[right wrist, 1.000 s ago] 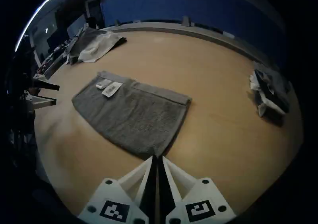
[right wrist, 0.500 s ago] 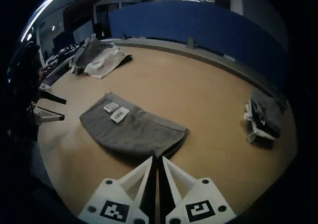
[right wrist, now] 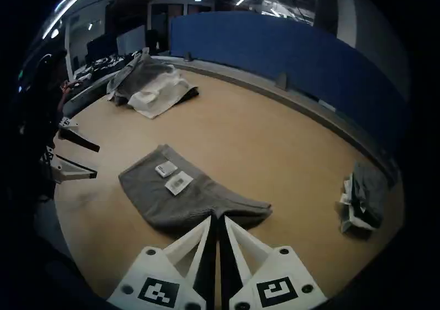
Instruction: Fold towel
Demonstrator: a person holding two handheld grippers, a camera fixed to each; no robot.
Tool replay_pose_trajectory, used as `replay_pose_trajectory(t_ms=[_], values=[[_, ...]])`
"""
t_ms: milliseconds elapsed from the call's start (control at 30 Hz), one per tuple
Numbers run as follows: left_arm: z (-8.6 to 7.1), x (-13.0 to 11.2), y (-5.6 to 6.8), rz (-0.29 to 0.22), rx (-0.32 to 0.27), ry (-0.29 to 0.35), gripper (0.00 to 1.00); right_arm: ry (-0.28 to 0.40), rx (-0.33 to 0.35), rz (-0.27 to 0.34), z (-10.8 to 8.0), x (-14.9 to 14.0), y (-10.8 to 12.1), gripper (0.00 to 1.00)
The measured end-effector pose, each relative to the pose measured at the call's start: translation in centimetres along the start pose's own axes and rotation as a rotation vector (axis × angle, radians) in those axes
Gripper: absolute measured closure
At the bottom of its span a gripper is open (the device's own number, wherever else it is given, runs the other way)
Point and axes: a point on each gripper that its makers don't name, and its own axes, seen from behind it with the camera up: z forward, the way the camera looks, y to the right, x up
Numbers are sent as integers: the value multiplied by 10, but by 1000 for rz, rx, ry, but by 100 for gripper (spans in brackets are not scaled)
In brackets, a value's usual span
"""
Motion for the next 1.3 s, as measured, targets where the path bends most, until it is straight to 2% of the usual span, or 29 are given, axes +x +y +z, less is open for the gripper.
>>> replay_pose_trajectory(t_ms=[367, 700, 1067, 1300], values=[[-3, -1, -5, -26, 3, 13, 3, 19, 49, -84, 16, 36, -30, 98], [-6, -5, -14, -47, 10, 27, 3, 28, 111, -162, 36, 61, -71, 98], [-12, -11, -27, -80, 21, 44, 3, 9, 193, -228, 63, 70, -119, 98], [-17, -14, -37, -90, 34, 54, 3, -37, 259, -261, 80, 56, -153, 98]])
